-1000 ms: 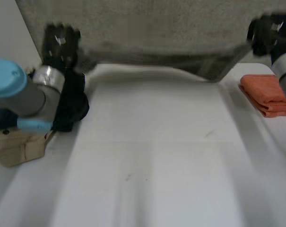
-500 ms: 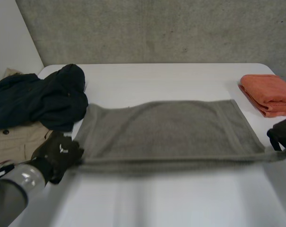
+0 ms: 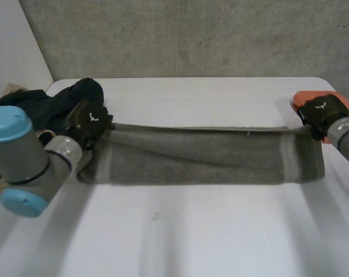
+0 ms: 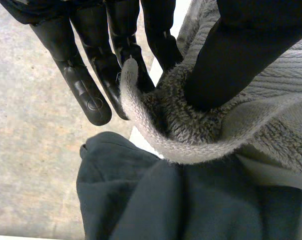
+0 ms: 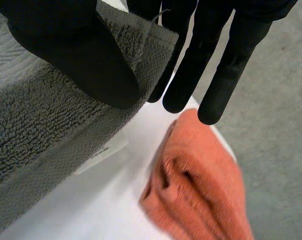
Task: Fold the laundry.
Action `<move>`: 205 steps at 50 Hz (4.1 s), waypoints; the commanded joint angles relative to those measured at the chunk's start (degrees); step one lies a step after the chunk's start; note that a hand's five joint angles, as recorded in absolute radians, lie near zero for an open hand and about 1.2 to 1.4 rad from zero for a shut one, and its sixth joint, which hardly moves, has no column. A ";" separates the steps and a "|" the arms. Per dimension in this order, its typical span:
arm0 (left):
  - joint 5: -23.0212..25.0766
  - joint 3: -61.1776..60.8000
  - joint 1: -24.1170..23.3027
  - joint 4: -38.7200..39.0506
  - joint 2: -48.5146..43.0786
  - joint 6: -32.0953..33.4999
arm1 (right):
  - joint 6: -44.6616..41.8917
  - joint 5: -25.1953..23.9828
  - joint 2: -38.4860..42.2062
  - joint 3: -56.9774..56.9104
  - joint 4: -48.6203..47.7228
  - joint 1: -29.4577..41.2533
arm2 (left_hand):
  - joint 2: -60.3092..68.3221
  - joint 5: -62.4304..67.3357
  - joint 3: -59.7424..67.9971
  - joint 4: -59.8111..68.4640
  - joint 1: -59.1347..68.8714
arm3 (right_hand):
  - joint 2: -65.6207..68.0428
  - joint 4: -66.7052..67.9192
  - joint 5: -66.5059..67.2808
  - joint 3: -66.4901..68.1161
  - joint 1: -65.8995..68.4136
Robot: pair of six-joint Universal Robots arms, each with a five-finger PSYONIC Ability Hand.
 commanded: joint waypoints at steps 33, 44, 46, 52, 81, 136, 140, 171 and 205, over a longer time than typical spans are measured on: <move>-7.37 7.45 -5.43 -2.45 5.96 -18.25 | 7.79 -2.32 -9.95 1.88 20.62 -1.97 | -58.70 -56.32 -58.56 -59.08 -56.30 | -47.35 -48.83 -48.79 -48.33 -47.06; -6.75 2.61 -5.51 -2.36 6.58 -24.51 | 6.73 -6.28 -9.26 19.38 0.97 -6.54 | -58.70 -56.32 -58.56 -59.08 -56.30 | -32.86 -34.34 -34.31 -33.84 -32.58; -6.75 2.34 -5.69 -2.36 6.14 -24.51 | 6.64 -7.07 -7.76 19.73 -0.81 -6.72 | -58.70 -56.32 -58.56 -59.08 -56.30 | -32.85 -34.34 -34.30 -33.83 -32.57; -6.75 2.34 -6.04 -2.28 6.05 -24.59 | 6.03 -8.13 -2.49 18.60 -4.15 -6.72 | -58.70 -56.32 -58.56 -59.08 -56.30 | -24.34 -25.83 -25.79 -25.32 -24.06; -6.93 -0.03 -7.36 -2.36 10.97 -24.86 | -9.45 -4.52 -11.27 16.58 -8.19 -13.97 | -58.70 -56.32 -58.56 -59.08 -56.30 | 12.84 11.36 11.39 11.86 13.12; -8.07 2.70 -17.90 -2.28 4.99 -24.95 | 12.88 0.92 -11.26 26.77 -16.71 10.33 | -58.70 -56.32 -58.56 -59.08 -56.30 | 12.84 11.36 11.39 11.86 13.12; -8.07 2.17 -17.64 -2.28 6.05 -24.95 | 12.79 2.16 -16.72 25.63 -21.20 12.17 | -58.70 -56.32 -58.56 -59.08 -56.30 | 12.84 11.36 11.39 11.86 13.12; -12.64 8.05 -19.66 -4.55 8.16 -37.68 | 28.78 1.54 -15.07 9.30 -1.03 25.98 | -58.70 -56.32 -58.56 -59.08 -56.30 | -57.16 -58.64 -58.61 -58.14 -56.88; -15.55 23.07 -20.90 -29.87 -0.99 -42.09 | 16.85 5.49 -5.79 4.92 3.71 26.15 | -58.70 -56.32 -58.56 -59.08 -56.30 | -57.16 -58.64 -58.61 -58.14 -56.88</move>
